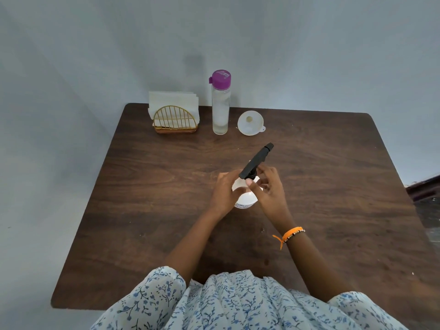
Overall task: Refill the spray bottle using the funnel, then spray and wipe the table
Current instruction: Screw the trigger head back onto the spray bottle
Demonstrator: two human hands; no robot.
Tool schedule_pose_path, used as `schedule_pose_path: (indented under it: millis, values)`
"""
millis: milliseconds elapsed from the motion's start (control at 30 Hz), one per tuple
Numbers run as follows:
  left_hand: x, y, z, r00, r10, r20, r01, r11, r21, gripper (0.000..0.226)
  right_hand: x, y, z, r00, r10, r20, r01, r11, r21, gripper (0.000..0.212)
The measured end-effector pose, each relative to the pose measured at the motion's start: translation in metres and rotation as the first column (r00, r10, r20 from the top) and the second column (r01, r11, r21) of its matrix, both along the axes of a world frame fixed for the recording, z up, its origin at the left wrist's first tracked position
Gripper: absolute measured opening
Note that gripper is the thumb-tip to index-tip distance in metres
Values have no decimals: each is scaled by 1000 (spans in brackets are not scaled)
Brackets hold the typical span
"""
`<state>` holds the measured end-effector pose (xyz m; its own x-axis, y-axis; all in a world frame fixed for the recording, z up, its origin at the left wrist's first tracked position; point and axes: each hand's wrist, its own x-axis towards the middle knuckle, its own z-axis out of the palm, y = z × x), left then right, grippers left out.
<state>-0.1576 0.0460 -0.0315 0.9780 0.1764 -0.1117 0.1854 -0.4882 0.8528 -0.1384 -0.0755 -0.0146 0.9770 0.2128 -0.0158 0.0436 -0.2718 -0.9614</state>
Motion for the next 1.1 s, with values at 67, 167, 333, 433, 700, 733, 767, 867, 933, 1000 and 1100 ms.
schedule_pose_path:
  millis: [67, 167, 333, 433, 700, 733, 767, 867, 933, 1000, 1100]
  values:
    - [1, 0, 0, 1000, 16, -18, -16, 1000, -17, 39, 2, -2, 1, 1000, 13, -8, -13, 1000, -15, 29]
    - [1, 0, 0, 999, 27, -32, -27, 1000, 0, 42, 7, 1, 4, 996, -92, -17, 91, 995, -26, 25]
    - [0, -1, -2, 1000, 18, -17, -17, 999, 46, 40, 3, 10, 5, 976, -207, -65, 207, 978, 6, 36]
    - [-1, -3, -1, 999, 32, -22, -31, 999, 33, 37, -1, 9, -1, 992, -112, -56, 111, 994, -20, 38]
    - [0, -2, -6, 1000, 16, -3, -16, 998, 58, 41, 3, 15, 11, 968, -246, -54, 246, 969, 3, 32]
    - [0, -2, -8, 1000, 13, 6, -13, 998, 63, 40, 2, 18, 12, 961, -267, -77, 269, 963, 14, 34]
    - [0, -2, -9, 1000, 16, 16, -16, 998, 64, 39, 0, 21, 12, 957, -275, -93, 278, 960, 21, 36]
    - [0, -2, -9, 999, 44, 25, -45, 999, 26, 35, -7, 20, 8, 976, -209, -61, 210, 977, 21, 41]
    - [0, -2, -9, 999, 40, 23, -40, 999, 30, 35, -8, 16, 4, 990, -143, -19, 144, 989, 17, 36]
    - [1, -2, -11, 999, 28, 19, -29, 999, 37, 38, -7, 14, 2, 993, -114, -10, 114, 993, 11, 29]
    - [1, 0, -13, 999, 21, 24, -22, 999, 31, 41, -3, 14, 1, 991, -132, 7, 132, 991, 6, 23]
